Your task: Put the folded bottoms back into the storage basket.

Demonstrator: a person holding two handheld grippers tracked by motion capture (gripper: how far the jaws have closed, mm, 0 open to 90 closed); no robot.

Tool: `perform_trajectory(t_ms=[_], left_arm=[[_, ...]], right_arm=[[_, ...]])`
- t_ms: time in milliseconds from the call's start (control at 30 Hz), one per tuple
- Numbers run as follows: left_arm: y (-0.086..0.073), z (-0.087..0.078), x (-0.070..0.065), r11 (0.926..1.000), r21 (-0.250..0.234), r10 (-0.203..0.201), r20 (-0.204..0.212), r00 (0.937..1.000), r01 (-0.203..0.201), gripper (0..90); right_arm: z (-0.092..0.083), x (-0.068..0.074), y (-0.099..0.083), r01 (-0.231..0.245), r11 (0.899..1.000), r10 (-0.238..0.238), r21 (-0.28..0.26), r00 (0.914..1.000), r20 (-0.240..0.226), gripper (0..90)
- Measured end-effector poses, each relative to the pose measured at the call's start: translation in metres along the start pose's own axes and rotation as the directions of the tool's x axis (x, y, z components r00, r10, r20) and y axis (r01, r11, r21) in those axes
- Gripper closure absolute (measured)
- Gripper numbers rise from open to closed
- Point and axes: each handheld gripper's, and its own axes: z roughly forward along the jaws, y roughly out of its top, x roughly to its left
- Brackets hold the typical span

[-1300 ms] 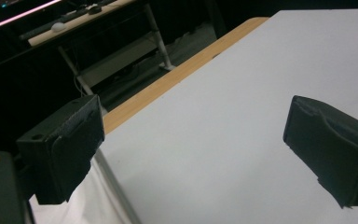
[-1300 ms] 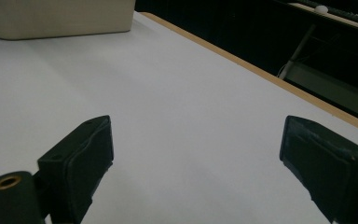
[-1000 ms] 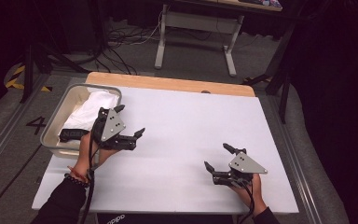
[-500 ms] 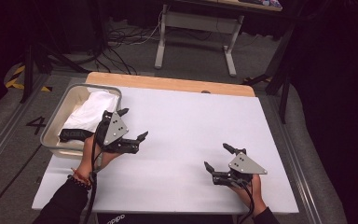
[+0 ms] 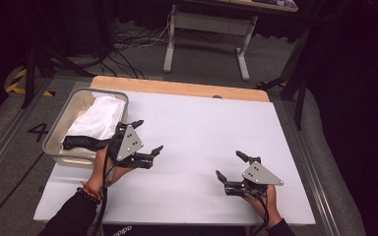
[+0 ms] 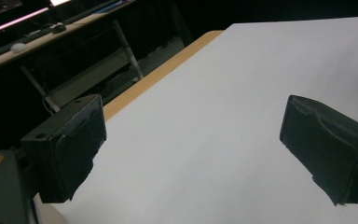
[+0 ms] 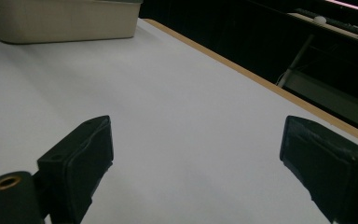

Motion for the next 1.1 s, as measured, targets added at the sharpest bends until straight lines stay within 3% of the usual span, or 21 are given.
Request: perform_trajectory(t_ms=[733, 1100], left_arm=[[-0.012, 0.001, -0.023, 0.9988, 0.025, 0.041, 0.061, 0.9973, -0.042, 7.3], [-0.024, -0.006, -0.031, 0.9992, 0.021, 0.031, 0.085, 0.9959, -0.033, 6.9]], right_arm=[[-0.003, 0.003, -0.001, 0.012, 1.000, -0.012, -0.006, 0.9999, -0.008, 9.7], [-0.006, 0.009, -0.007, 0.020, 1.000, -0.020, 0.003, 0.9998, -0.006, 9.3]])
